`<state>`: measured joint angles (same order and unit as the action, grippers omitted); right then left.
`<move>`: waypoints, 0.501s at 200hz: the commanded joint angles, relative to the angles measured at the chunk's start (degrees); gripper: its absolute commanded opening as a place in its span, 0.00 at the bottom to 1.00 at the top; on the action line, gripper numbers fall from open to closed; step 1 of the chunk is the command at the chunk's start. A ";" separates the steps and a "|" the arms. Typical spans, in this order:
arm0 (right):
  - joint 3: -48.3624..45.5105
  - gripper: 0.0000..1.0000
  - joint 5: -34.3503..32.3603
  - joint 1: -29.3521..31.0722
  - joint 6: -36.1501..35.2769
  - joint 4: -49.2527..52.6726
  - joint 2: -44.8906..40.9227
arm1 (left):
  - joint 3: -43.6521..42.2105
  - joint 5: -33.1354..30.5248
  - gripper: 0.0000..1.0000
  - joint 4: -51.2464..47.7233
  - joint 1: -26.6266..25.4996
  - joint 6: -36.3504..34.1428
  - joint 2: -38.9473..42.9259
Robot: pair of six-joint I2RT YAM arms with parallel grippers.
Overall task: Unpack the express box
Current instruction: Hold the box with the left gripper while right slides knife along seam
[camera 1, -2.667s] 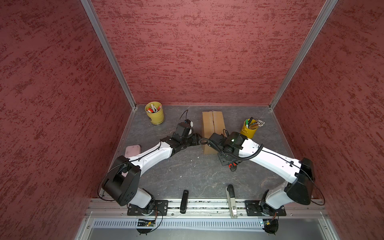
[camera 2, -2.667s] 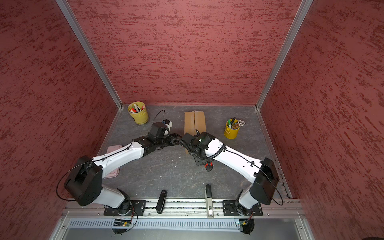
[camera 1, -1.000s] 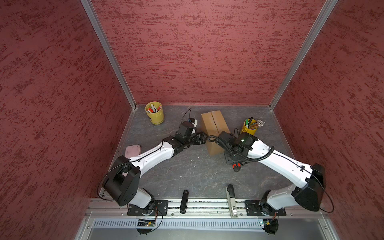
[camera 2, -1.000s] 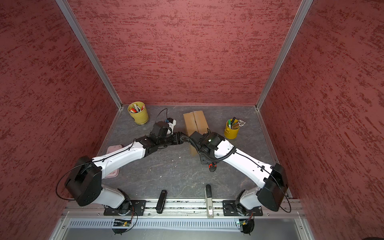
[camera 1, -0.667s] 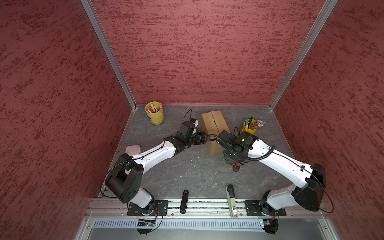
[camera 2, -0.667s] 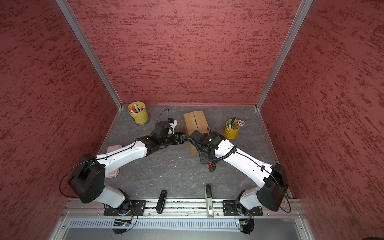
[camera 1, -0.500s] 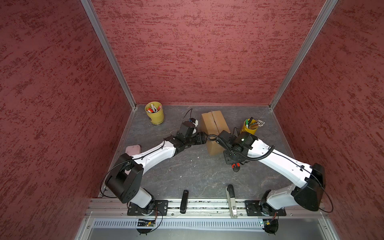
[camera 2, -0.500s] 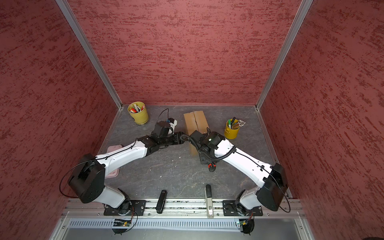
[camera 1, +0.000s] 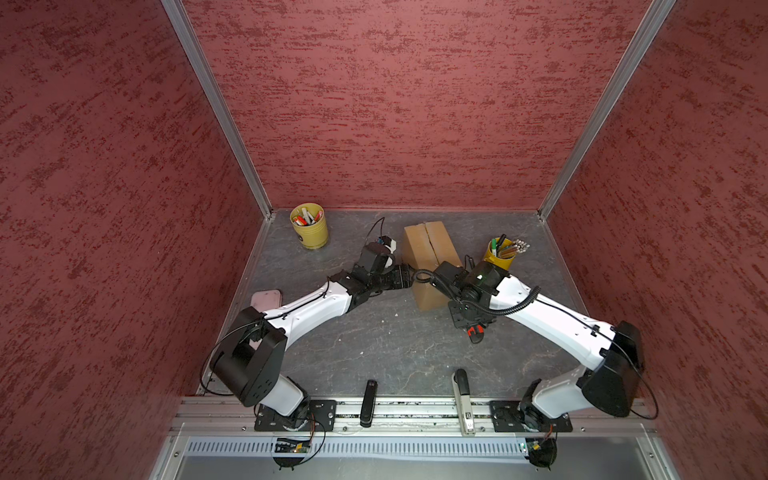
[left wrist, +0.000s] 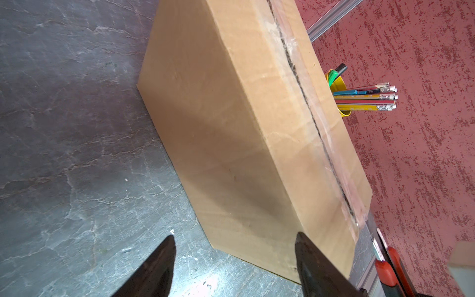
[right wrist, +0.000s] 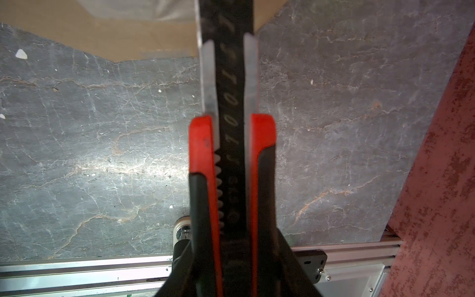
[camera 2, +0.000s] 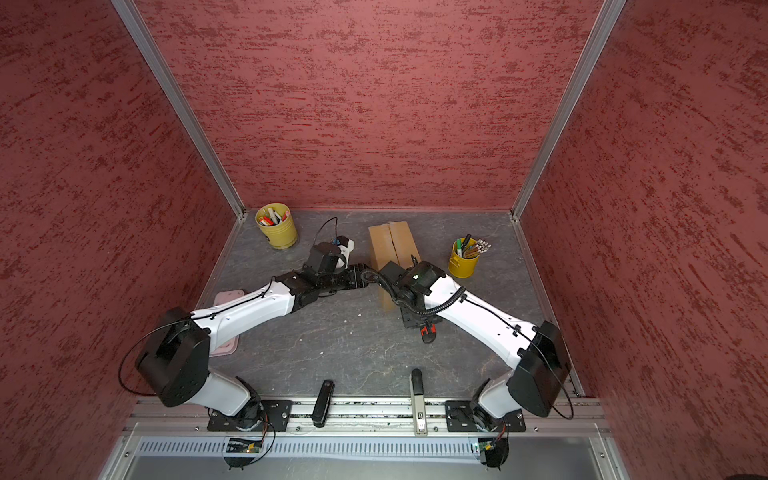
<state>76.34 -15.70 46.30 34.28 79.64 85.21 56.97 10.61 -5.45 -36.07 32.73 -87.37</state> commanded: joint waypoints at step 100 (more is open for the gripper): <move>1.10 0.00 -1.72 -1.30 -0.83 0.75 -0.94 | -2.04 0.02 0.73 1.05 -0.48 0.73 1.83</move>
<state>76.34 -16.10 45.52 33.76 79.90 85.06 55.90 10.59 -5.48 -36.07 32.82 -87.05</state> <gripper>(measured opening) 0.391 0.731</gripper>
